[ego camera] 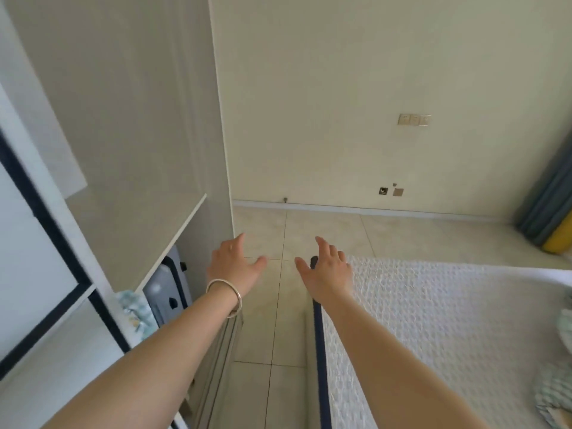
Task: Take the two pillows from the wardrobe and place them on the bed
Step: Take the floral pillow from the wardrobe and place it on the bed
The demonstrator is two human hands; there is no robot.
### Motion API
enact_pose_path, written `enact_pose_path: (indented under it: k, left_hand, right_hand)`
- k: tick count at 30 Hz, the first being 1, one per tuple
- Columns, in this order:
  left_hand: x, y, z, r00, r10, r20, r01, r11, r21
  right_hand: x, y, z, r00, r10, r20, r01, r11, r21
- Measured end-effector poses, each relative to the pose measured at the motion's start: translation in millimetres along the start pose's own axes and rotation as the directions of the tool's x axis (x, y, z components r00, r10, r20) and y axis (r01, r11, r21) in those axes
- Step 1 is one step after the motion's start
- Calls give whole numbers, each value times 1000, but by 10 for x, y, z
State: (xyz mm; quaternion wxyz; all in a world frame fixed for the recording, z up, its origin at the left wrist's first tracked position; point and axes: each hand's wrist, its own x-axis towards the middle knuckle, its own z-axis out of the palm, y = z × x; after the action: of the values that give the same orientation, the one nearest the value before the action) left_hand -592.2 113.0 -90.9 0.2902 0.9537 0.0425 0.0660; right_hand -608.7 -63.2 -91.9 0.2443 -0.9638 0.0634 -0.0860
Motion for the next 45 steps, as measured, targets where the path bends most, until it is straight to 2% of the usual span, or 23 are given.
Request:
enact_pose_path:
  k: [5, 9, 17, 22, 26, 30, 32, 38, 45]
  left_hand:
    - [737, 22, -186, 982, -49, -180, 52, 999, 11]
    - [1272, -114, -298, 962, -112, -251, 138, 987, 87]
    - [2750, -468, -802, 882, -252, -398, 292, 955, 42]
    - [3426, -885, -1124, 838, -278, -469, 345, 936, 62]
    - [3665, -1388, -1295, 778, -363, -513, 464, 882, 78]
    - [3750, -1926, -1513, 642, -506, -576, 584, 809, -60]
    - [3707, -2195, -1600, 554, -568, -609, 654, 750, -103]
    - [3159, -2805, -1826, 179, -731, -659, 802, 496, -332]
    - [1880, -2979, -1845, -240, -745, -622, 851, 146, -504]
  right_hand:
    - [958, -319, 83, 990, -135, 28, 135, 991, -6]
    - [1556, -694, 289, 971, -229, 75, 227, 973, 33]
    - [2875, -1780, 541, 915, -399, 51, 384, 904, 188]
    - [3523, -2482, 875, 874, -480, 80, 444, 854, 272]
    - [3818, -3047, 1320, 808, -559, 185, 484, 810, 331]
    - [4004, -3727, 1784, 705, -665, 246, 523, 722, 453]
    - [4044, -4047, 2032, 618, -732, 285, 561, 665, 492]
    - [3794, -4863, 2701, 274, -862, 426, 607, 498, 619]
    - [2504, -5225, 3207, -133, -837, 531, 614, 351, 707]
